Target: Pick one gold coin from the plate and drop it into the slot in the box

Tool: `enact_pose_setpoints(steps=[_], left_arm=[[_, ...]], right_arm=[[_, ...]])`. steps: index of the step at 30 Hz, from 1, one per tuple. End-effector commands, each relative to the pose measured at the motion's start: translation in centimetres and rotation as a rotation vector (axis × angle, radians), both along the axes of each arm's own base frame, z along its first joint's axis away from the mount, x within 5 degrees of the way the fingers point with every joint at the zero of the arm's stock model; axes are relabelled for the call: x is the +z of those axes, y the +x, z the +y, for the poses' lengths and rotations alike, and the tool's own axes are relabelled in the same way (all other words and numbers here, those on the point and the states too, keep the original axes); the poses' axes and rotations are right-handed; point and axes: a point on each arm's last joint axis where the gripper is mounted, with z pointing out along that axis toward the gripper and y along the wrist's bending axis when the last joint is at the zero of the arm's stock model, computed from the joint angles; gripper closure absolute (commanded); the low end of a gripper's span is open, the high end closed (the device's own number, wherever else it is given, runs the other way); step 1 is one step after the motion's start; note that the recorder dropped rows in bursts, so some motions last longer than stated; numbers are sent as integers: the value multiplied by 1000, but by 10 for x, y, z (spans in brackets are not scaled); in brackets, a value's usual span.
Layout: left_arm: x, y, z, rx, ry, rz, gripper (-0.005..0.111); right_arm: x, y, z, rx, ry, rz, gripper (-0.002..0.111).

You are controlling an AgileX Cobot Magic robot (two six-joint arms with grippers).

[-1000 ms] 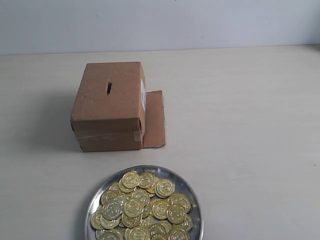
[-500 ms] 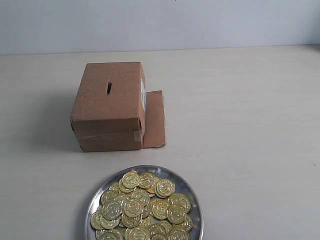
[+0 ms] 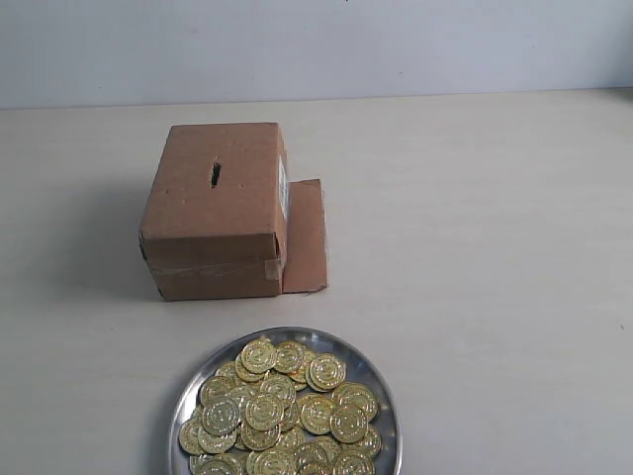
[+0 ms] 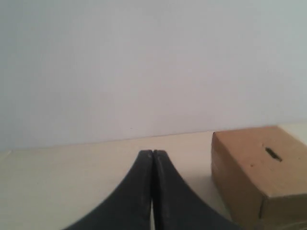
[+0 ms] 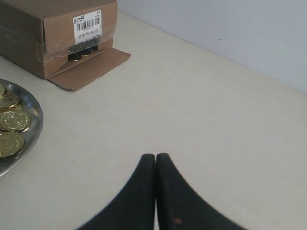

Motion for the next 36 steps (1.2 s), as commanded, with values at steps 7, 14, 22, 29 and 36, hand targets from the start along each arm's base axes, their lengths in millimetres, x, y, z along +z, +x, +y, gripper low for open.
enact_pose_setpoints(steps=[7, 14, 22, 29, 36], left_arm=[[-27, -4, -3, -21, -90, 307, 107], [-27, -3, -3, -24, -90, 302, 107], [-27, -5, -8, -123, -75, 307, 107], [-27, -5, -8, -121, -75, 307, 107], [-27, -5, -8, -121, -75, 307, 107]], right_arm=[[0, 0, 0, -4, 1, -13, 108], [0, 0, 0, -3, 2, -15, 108], [0, 0, 0, -3, 2, -15, 108], [0, 0, 0, -3, 2, -15, 108], [0, 0, 0, -3, 4, -14, 108]])
